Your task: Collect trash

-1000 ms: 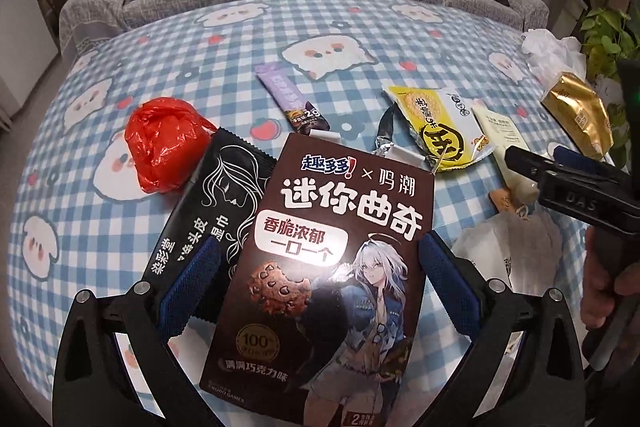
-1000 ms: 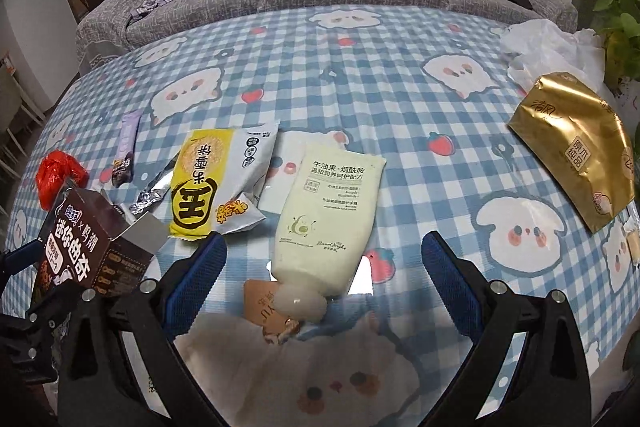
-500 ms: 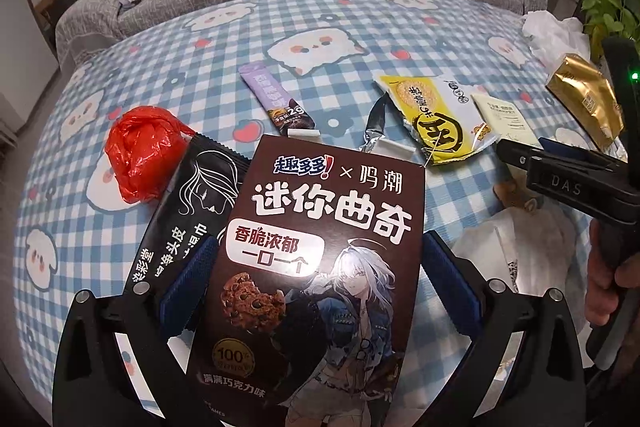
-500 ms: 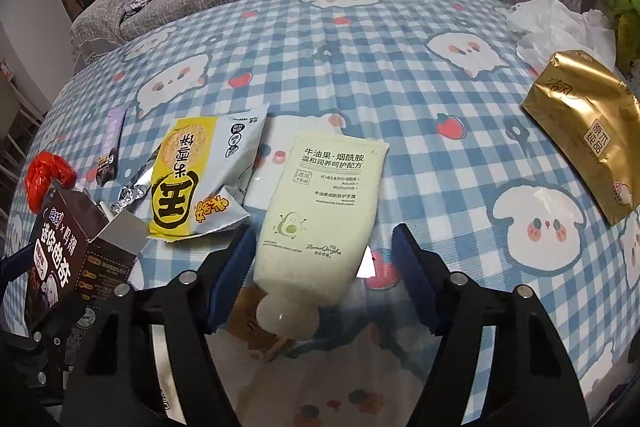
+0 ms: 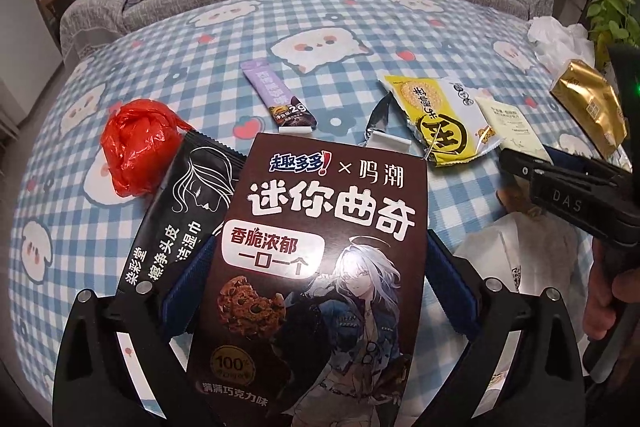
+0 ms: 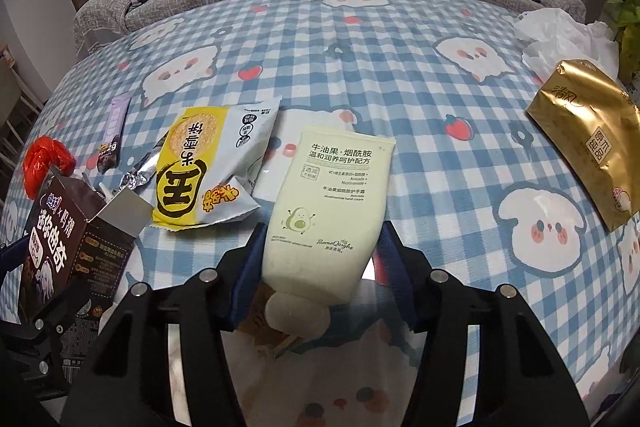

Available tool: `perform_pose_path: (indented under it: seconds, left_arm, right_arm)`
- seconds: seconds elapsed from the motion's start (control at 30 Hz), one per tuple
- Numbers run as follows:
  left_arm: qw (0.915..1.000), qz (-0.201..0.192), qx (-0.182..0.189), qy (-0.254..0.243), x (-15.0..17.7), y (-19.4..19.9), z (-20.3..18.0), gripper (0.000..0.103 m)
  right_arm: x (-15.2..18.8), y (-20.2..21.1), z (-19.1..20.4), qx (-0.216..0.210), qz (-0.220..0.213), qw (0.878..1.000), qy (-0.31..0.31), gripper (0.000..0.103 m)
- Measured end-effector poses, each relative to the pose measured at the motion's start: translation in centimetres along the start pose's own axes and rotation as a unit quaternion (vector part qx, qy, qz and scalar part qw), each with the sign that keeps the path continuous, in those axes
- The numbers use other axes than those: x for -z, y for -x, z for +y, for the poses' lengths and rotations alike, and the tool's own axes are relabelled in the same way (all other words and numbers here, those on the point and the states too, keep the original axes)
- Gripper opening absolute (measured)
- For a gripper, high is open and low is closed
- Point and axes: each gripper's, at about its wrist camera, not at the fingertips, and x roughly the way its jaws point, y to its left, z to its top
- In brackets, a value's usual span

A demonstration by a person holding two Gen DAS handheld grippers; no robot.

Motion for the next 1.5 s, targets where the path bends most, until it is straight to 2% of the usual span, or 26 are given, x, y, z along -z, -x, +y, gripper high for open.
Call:
perform_pose_path:
  seconds: [0.77, 1.5]
  left_arm:
    - [0.9982, -0.041, -0.021, 0.037, -0.1, 5.3, 1.1, 0.095]
    - [0.9942, -0.068, -0.043, 0.071, 4.7, 11.9, 3.7, 0.095]
  right_arm:
    - [0.8, 4.6, 0.2, 0.001, -0.033, 0.999, 0.001, 0.054]
    - [4.9, 10.2, 2.1, -0.003, -0.052, 0.998, 0.02, 0.054]
